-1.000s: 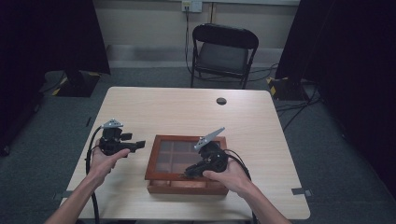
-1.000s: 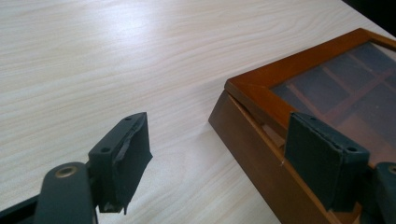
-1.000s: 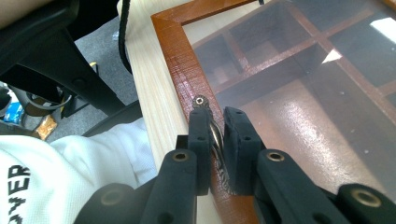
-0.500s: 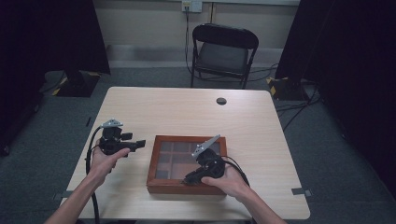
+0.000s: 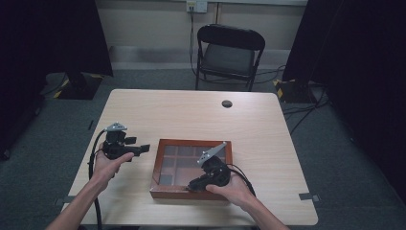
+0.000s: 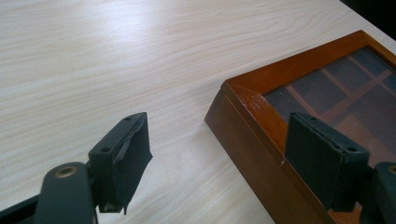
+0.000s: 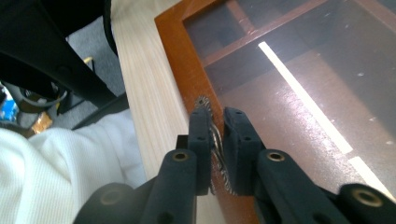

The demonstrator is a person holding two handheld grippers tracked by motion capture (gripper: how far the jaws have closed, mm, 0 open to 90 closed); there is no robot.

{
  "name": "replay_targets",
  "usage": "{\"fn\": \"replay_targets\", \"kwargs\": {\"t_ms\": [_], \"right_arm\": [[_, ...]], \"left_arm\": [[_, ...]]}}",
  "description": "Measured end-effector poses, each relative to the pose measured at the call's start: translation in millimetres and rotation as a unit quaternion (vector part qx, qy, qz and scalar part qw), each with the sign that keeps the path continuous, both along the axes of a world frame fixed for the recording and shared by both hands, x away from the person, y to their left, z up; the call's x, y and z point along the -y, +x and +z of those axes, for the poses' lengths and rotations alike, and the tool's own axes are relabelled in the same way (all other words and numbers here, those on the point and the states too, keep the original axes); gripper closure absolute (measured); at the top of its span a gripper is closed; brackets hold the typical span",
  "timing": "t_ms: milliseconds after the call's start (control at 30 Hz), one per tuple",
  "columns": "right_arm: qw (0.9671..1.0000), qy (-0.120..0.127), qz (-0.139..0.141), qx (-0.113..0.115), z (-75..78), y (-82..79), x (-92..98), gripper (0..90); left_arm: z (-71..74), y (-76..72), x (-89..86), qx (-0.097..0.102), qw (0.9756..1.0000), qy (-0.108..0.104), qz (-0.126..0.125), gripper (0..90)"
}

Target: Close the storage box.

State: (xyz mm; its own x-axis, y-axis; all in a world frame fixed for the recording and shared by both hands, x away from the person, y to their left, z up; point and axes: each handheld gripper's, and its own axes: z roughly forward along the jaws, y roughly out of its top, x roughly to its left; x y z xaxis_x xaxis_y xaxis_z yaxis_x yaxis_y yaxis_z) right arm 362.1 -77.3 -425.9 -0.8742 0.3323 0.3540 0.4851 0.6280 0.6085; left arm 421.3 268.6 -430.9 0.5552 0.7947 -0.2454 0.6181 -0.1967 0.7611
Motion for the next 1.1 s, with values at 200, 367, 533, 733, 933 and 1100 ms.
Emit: {"fn": "replay_targets", "kwargs": {"t_ms": [200, 367, 533, 733, 933, 1100], "right_arm": [[0.9982, 0.015, -0.056, 0.017, 11.2, 8.3, 11.4, 51.7], [0.9873, 0.035, -0.143, 0.060, 26.0, 14.4, 39.6, 32.5], [0.9683, 0.036, -0.232, 0.085, 30.3, 19.8, 86.3, 21.4], [0.9526, 0.004, -0.298, 0.062, 12.9, 25.8, 131.0, 15.5], [0.9328, -0.009, -0.357, 0.050, -7.1, 28.1, 165.1, 14.7], [0.9196, -0.046, -0.390, 0.015, -26.9, 27.6, 183.6, 14.7]], "left_arm": [[2.8, 0.7, 0.0, -0.006, 0.9999, -0.005, 0.007, 22.5], [2.0, -3.0, -1.6, -0.009, 0.9998, 0.017, -0.002, 22.4], [-7.3, -10.4, -14.5, -0.023, 0.9992, 0.033, 0.001, 22.4], [-11.6, -12.2, -33.5, -0.026, 0.9984, 0.046, 0.018, 19.2], [-23.3, -13.7, -45.0, -0.045, 0.9962, 0.068, 0.032, 19.3], [-31.3, -13.3, -47.4, -0.058, 0.9940, 0.084, 0.039, 19.1]]}}
